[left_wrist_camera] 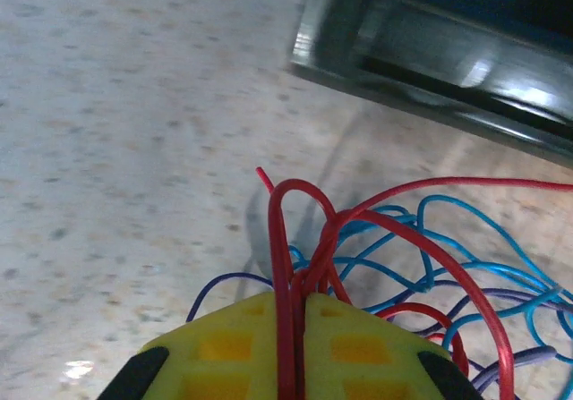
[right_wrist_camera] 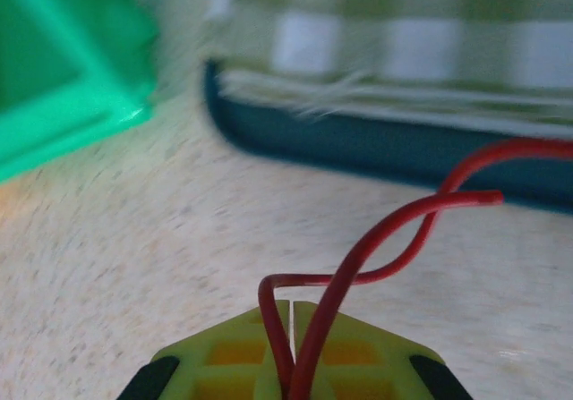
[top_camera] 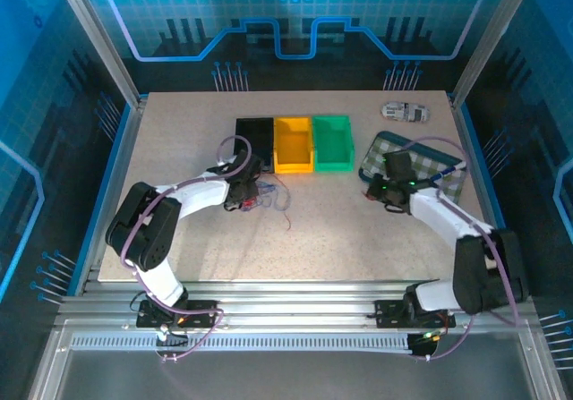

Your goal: Untangle the cables

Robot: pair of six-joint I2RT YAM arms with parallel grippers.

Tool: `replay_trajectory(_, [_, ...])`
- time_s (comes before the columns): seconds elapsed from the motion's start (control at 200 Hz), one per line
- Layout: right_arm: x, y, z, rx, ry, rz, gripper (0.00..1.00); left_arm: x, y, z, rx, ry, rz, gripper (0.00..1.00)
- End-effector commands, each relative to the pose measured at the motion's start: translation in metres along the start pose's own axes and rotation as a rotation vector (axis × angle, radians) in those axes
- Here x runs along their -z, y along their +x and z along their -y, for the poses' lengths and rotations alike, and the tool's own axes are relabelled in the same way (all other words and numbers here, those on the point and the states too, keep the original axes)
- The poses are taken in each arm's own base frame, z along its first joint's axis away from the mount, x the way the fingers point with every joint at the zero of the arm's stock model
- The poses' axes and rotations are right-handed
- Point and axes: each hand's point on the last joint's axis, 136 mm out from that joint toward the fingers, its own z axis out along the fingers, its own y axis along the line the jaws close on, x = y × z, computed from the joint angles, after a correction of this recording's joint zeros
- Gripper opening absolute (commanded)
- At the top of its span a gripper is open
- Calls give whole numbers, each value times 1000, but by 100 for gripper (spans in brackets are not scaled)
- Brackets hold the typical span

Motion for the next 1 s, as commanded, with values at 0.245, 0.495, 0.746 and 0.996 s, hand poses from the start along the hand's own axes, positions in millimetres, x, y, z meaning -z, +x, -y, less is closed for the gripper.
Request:
replay_trajectory(0.245, [32,-53,-29,34,-189,83,8,-1,17,25,-119,142,-44,0])
replay_trajectory(0.495, [33,-77,-153,235,-509,-50,9,34,21,101,-243,507,-44,0])
replay_trajectory(0.746, [-23,-77,-216,213,-623,-234,11,34,11,102,-170,471,-32,0])
replay_trajectory(0.996, [-66,-83,-238,162,-672,-312,12,32,6,95,-181,423,-17,0])
